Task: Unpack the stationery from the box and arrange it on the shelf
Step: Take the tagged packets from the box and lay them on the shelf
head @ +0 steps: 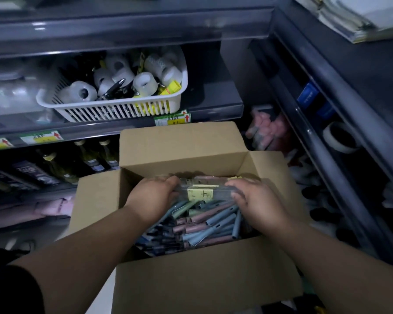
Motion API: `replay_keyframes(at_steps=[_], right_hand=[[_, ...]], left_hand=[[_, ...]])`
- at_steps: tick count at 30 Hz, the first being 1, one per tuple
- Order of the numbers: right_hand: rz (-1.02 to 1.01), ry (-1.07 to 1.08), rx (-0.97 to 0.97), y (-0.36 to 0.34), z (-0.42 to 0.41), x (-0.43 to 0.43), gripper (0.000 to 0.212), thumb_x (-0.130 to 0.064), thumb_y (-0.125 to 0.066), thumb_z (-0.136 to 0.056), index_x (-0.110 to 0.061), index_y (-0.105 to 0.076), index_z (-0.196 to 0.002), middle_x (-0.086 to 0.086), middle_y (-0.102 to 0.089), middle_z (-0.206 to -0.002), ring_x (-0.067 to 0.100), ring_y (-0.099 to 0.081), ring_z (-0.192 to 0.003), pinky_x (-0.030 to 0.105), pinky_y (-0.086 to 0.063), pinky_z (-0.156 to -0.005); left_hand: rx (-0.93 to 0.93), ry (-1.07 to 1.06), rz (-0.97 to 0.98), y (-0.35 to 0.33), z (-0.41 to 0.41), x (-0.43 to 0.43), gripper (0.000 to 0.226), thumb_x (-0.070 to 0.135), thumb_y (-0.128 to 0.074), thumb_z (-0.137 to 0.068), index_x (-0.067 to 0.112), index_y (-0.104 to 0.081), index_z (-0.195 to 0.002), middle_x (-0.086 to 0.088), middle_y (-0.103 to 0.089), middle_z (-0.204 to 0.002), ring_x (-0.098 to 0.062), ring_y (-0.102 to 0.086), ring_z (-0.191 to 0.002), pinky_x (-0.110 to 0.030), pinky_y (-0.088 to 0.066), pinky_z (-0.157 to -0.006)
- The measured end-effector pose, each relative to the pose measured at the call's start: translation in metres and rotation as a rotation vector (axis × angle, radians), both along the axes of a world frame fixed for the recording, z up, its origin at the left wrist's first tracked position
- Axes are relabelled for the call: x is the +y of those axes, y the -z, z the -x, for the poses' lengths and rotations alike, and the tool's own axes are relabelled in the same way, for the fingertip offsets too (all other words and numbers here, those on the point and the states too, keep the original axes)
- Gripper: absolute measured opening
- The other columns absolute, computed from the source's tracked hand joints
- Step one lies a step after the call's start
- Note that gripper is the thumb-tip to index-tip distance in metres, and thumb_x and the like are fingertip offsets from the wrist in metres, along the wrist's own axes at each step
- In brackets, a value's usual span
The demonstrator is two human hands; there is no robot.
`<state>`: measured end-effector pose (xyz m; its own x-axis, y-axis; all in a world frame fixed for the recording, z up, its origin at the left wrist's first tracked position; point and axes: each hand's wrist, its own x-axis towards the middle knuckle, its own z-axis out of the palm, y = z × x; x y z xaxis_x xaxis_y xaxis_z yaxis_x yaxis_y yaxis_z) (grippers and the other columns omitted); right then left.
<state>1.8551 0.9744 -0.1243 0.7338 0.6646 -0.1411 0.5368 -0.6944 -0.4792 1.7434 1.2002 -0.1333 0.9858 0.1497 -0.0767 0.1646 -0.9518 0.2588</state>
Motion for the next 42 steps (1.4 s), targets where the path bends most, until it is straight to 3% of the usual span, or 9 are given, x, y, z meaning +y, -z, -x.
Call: replay_keyframes(at_steps=[7,13,19,22,24,27,30,36,42], right_hand=[[-0.271,0.346,0.205,-0.037,0.005,-0.003,0.034,-0.024,-0.070,-0.087,-0.032,-0.060,-0.119,-0.014,-0.063,-0.105,0.006,-0.059,-0.099,0.004,-0.041,-0.072],[-0.442,0.544,0.604,-0.045,0.029,0.008,0.072,-0.037,-0.073,-0.082,-0.022,-0.038,-0.142,0.001,-0.055,-0.134,0.014,-0.058,-0.111,0.028,-0.051,-0.088],[-0.682,0.597,0.998,-0.057,0.057,0.039,0.041,-0.029,-0.064,-0.090,-0.016,-0.049,-0.125,0.009,-0.066,-0.122,0.023,-0.066,-0.106,0.037,-0.054,-0.091],[-0.766,0.655,1.026,-0.065,0.061,0.045,0.026,-0.022,-0.057,-0.096,-0.008,-0.059,-0.117,0.013,-0.072,-0.107,0.027,-0.069,-0.100,0.036,-0.056,-0.085],[-0.733,0.685,0.942,-0.069,0.061,0.044,0.019,-0.020,-0.055,-0.097,-0.009,-0.060,-0.113,0.013,-0.073,-0.104,0.024,-0.071,-0.093,0.031,-0.057,-0.076],[-0.679,0.769,0.796,-0.069,0.059,0.036,0.007,-0.019,-0.055,-0.097,-0.013,-0.059,-0.096,0.008,-0.069,-0.094,0.018,-0.067,-0.080,0.029,-0.057,-0.071],[-0.629,0.857,0.727,-0.055,0.051,0.022,0.011,-0.022,-0.058,-0.096,-0.011,-0.060,-0.098,0.009,-0.069,-0.089,0.019,-0.067,-0.079,0.033,-0.058,-0.074],[-0.644,0.953,0.791,-0.029,0.047,0.002,0.011,-0.022,-0.053,-0.098,-0.013,-0.059,-0.099,0.011,-0.071,-0.095,0.020,-0.068,-0.086,0.028,-0.055,-0.066],[-0.640,0.944,0.861,-0.011,0.042,-0.004,0.012,-0.021,-0.051,-0.099,-0.013,-0.058,-0.104,0.011,-0.070,-0.100,0.022,-0.068,-0.090,0.032,-0.056,-0.071]], left_hand=[[0.036,-0.100,0.239,-0.026,0.023,0.004,0.026,0.027,-0.053,-0.096,0.020,-0.055,-0.121,-0.001,-0.063,-0.108,-0.018,-0.058,-0.096,-0.027,-0.043,-0.076],[0.044,-0.300,0.715,-0.045,0.039,0.005,0.007,0.024,-0.055,-0.096,0.025,-0.055,-0.089,0.008,-0.056,-0.071,-0.002,-0.052,-0.061,-0.013,-0.038,-0.052],[0.135,-0.205,0.844,-0.054,0.048,0.000,0.017,0.024,-0.053,-0.097,0.028,-0.057,-0.113,0.012,-0.066,-0.088,0.001,-0.061,-0.074,-0.011,-0.044,-0.059],[0.191,-0.111,0.856,-0.053,0.052,-0.003,0.028,0.024,-0.050,-0.098,0.026,-0.054,-0.126,0.014,-0.061,-0.081,0.008,-0.056,-0.064,-0.008,-0.041,-0.058],[0.222,-0.094,0.849,-0.050,0.052,-0.004,0.033,0.029,-0.048,-0.099,0.028,-0.051,-0.132,0.009,-0.064,-0.090,0.010,-0.054,-0.064,-0.008,-0.040,-0.060],[0.189,-0.194,0.723,-0.032,0.045,0.003,0.042,0.037,-0.046,-0.098,0.029,-0.045,-0.139,-0.001,-0.056,-0.133,-0.007,-0.056,-0.108,-0.021,-0.046,-0.090],[0.241,-0.170,0.427,-0.006,0.036,0.010,0.054,0.039,-0.049,-0.097,0.025,-0.033,-0.147,-0.001,-0.033,-0.152,-0.020,-0.033,-0.138,-0.029,-0.031,-0.111],[0.324,-0.020,0.225,0.022,0.010,-0.001,0.064,0.040,-0.052,-0.093,0.019,-0.028,-0.148,-0.005,-0.028,-0.154,-0.020,-0.023,-0.142,-0.025,-0.021,-0.111],[0.388,0.040,0.046,0.045,-0.011,0.000,0.073,0.055,-0.051,-0.089,0.037,-0.016,-0.150,0.001,-0.011,-0.160,-0.026,-0.009,-0.146,-0.039,-0.009,-0.118]])
